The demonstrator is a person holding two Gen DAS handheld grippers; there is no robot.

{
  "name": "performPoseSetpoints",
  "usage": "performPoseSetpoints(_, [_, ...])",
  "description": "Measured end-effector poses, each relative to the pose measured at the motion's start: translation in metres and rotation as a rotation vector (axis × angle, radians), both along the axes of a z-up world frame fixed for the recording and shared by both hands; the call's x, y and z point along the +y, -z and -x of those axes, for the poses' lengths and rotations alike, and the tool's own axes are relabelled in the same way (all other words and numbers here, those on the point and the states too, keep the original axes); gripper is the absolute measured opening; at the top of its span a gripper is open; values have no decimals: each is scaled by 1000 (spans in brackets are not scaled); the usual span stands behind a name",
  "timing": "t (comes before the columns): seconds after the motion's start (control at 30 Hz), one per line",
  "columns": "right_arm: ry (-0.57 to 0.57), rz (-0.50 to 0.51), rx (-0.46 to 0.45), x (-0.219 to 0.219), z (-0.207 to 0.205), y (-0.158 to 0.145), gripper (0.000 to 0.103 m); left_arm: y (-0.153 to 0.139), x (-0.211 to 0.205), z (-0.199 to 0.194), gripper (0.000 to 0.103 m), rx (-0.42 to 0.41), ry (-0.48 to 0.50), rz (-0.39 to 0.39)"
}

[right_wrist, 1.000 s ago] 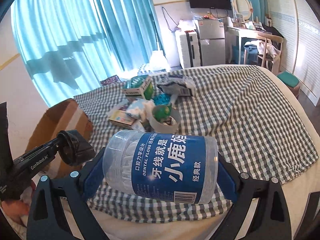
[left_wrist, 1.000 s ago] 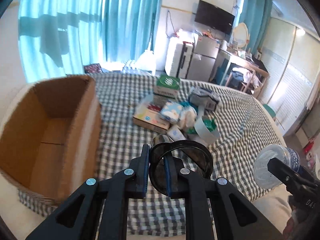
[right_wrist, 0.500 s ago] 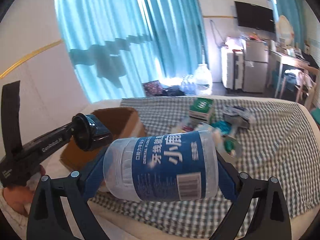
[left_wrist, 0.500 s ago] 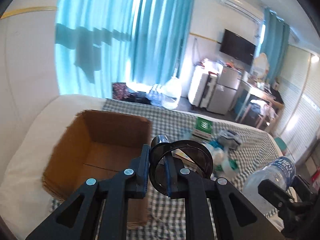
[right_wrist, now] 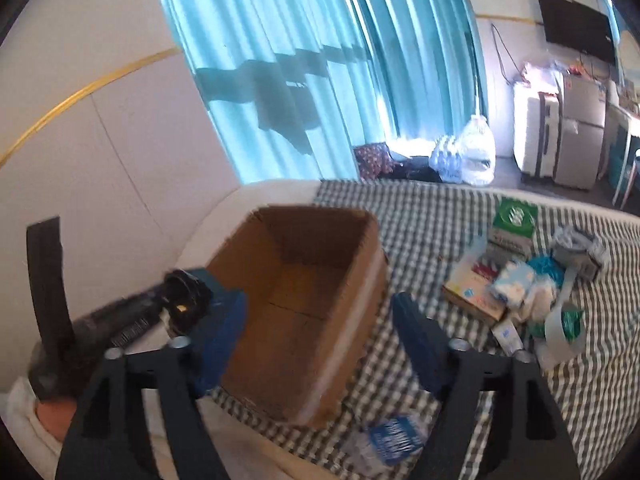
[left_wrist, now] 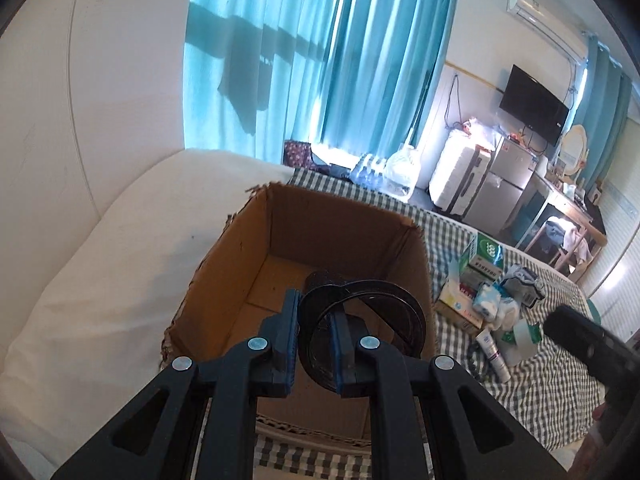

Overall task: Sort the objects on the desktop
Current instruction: 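Carry the floss bottle and black case with both tools over the cardboard box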

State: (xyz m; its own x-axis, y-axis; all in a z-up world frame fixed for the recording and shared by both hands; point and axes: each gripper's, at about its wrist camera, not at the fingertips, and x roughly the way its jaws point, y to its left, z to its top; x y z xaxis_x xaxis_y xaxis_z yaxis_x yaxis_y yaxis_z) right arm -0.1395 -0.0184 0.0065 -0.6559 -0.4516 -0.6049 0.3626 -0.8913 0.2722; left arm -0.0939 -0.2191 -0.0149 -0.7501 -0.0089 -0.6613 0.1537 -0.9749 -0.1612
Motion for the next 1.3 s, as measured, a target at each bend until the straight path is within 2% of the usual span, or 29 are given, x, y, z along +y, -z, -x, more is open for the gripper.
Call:
performPoseSetpoints(0.1, [6, -102, -78, 19, -4, 45, 86, 10, -1, 0, 13, -12, -1, -26])
performPoseSetpoints(0.17, [-48, -182, -152, 24, -15, 86, 86, 15, 3, 1, 13, -14, 11, -36])
performPoseSetpoints(0.27, [-118, -314, -183, 20, -29, 135, 86, 20, 11, 6, 13, -21, 25, -48])
performPoseSetpoints(0.37, [-178, -351, -193, 14, -32, 159, 86, 24, 20, 7, 13, -33, 37, -45])
performPoseSetpoints(0.47, [-224, -399, -175, 4, -30, 170, 86, 28, 23, 7, 13, -46, 37, -48])
performPoseSetpoints(0.57, [-260, -373, -173, 3, -26, 173, 86, 30, 24, 9, 14, -59, 37, -42])
performPoseSetpoints(0.7, [-297, -306, -241, 2, -13, 182, 89, 35, 25, 13, 14, -77, 32, -35])
performPoseSetpoints(0.83, [-318, -322, -244, -7, -14, 185, 93, 41, 28, 17, 14, -96, 30, -31])
performPoseSetpoints(0.9, [-338, -368, -275, -16, -16, 194, 93, 44, 28, 18, 14, -103, 25, -33])
performPoseSetpoints(0.97, [-348, -454, -231, -25, -23, 205, 92, 46, 28, 19, 14, -109, 23, -35])
performPoseSetpoints(1.03, [-316, -487, -181, -28, -28, 209, 88, 48, 29, 19, 13, -115, 24, -32])
performPoseSetpoints(1.2, [-267, -382, -187, -17, -29, 200, 88, 52, 27, 14, 14, -128, 24, -30])
performPoseSetpoints(1.3, [-221, -341, -155, -7, -35, 177, 88, 52, 22, 11, 14, -127, 12, -32])
